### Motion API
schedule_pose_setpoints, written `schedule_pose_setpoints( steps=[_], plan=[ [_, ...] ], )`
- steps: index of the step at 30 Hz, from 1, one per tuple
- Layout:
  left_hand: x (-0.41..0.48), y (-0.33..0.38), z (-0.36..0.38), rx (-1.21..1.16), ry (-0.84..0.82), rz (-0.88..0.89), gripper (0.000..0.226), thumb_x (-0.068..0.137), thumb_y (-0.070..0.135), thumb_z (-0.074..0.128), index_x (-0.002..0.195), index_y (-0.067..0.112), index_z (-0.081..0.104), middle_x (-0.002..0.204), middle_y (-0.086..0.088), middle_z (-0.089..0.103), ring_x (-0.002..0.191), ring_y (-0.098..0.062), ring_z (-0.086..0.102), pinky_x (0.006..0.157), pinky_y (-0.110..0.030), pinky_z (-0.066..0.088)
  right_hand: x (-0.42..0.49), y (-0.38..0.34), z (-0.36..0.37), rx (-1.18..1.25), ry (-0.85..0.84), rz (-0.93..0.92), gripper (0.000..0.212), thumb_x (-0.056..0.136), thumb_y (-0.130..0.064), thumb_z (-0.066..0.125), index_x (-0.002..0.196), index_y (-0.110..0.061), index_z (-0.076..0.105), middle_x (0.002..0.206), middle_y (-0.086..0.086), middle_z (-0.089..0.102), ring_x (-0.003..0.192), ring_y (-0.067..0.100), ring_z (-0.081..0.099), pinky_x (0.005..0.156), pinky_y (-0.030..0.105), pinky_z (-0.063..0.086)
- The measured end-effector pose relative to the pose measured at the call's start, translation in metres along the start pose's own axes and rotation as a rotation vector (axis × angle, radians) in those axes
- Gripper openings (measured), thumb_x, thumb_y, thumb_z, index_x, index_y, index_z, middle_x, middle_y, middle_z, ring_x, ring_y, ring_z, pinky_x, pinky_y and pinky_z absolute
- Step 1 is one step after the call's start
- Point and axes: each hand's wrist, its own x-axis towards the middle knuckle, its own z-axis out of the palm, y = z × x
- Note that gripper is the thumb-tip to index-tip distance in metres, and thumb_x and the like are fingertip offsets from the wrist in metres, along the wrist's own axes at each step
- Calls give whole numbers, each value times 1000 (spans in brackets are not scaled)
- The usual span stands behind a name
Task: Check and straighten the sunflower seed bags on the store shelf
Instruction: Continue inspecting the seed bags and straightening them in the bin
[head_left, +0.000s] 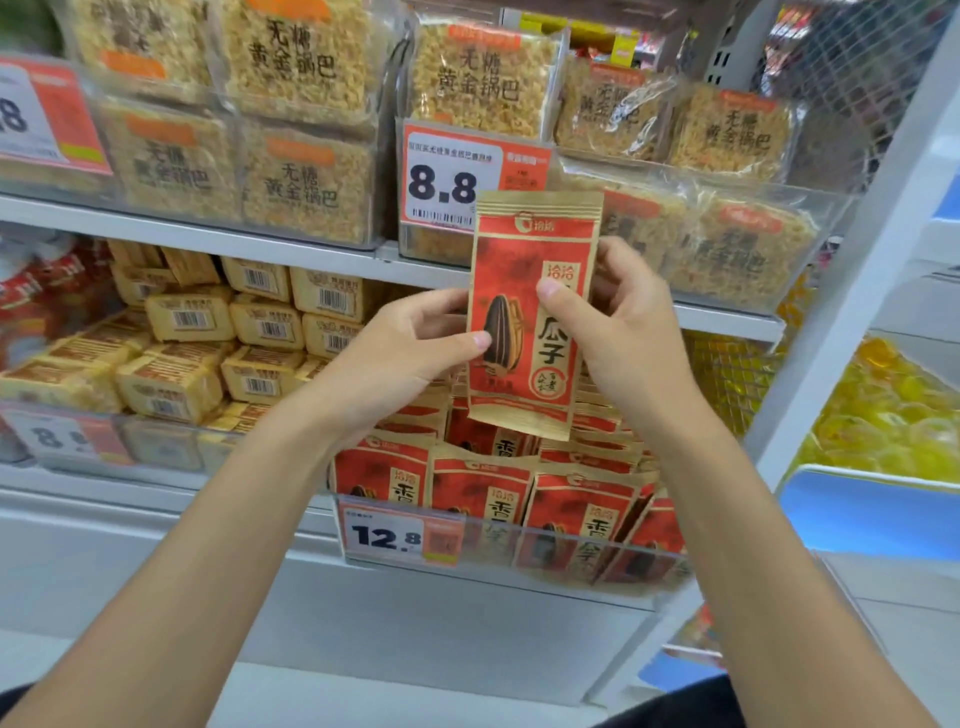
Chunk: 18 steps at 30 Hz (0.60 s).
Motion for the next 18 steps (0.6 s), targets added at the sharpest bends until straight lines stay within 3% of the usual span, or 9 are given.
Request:
schedule_pose_setpoints(
  steps=[3,5,8,10,13,15,18],
  plan=[
    [4,-7,-4,48,42,18,36,97,11,59,129,25,61,114,6,73,108,-5,67,96,-28,53,-7,18,2,5,-7,43,16,94,-13,62,108,-20,61,106,-1,71,98,10,68,81,31,56],
    [5,-8,-5,17,83,32,43,96,10,60,133,30,55,112,2,73,103,-7,69,87,-23,56,-9,22,6,-1,-1,37,18,94,-13,63,111,-17,61,108,-1,71,99,10,68,84,32,56],
    [6,-7,-10,19,139,85,44,95,8,61,129,36,54,110,2,73,101,-9,70,84,-25,57,-7,21,10,20,13,16,23,94,-13,64,116,-14,61,110,-1,71,102,10,67,87,32,56],
    [6,-6,-14,93,137,98,42,93,6,63,126,33,58,109,2,72,99,-8,70,85,-24,56,-6,22,13,-30,-9,-3,22,93,-13,65,115,-15,61,109,-3,70,101,9,67,89,31,55],
    [4,-10,-16,267,95,43,31,89,4,68,111,26,64,98,8,74,89,2,69,77,-11,52,-7,29,13,-174,-119,45,27,91,-17,68,117,-20,64,110,-10,70,106,5,64,96,37,52],
    [3,-14,-17,376,50,0,22,86,10,72,103,24,67,94,12,75,89,2,68,83,-20,54,-9,31,8,-272,-208,115,26,89,-19,69,114,-24,67,107,-13,71,103,2,64,96,37,51],
    [7,-15,-20,572,-44,-72,17,86,25,73,102,30,71,95,16,73,93,1,66,91,-33,52,-10,27,-2,-339,-238,160,11,89,-22,69,99,-26,67,94,-8,72,88,10,68,83,41,56]
  ],
)
